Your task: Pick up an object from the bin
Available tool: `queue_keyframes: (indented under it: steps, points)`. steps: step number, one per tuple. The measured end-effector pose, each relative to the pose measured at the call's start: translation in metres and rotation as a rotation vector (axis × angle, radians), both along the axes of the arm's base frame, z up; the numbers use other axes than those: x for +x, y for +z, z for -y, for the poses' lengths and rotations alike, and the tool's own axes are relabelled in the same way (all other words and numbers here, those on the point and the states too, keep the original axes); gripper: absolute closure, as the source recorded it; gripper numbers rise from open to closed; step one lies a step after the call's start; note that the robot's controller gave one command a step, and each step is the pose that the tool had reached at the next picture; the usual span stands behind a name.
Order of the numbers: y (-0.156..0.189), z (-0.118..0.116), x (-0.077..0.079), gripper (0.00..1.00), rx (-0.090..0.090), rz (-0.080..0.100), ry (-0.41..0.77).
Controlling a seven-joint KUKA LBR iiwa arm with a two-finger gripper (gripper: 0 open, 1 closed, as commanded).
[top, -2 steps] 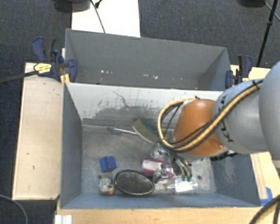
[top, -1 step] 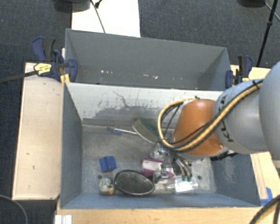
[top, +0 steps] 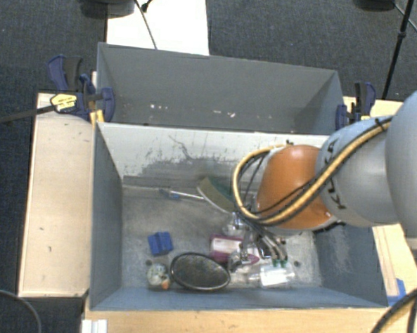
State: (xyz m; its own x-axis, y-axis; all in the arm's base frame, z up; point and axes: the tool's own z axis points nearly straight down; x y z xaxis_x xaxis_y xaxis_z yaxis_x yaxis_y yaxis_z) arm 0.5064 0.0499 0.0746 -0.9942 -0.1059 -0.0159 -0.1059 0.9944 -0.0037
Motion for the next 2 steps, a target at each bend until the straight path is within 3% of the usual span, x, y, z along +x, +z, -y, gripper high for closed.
queue_keyframes:
  steps: [1,2]
  points:
    - [0.028,-0.007,0.014,1.00,0.002,-0.011,0.086]
    - [0.143,-0.004,0.000,1.00,0.002,-0.008,0.073]
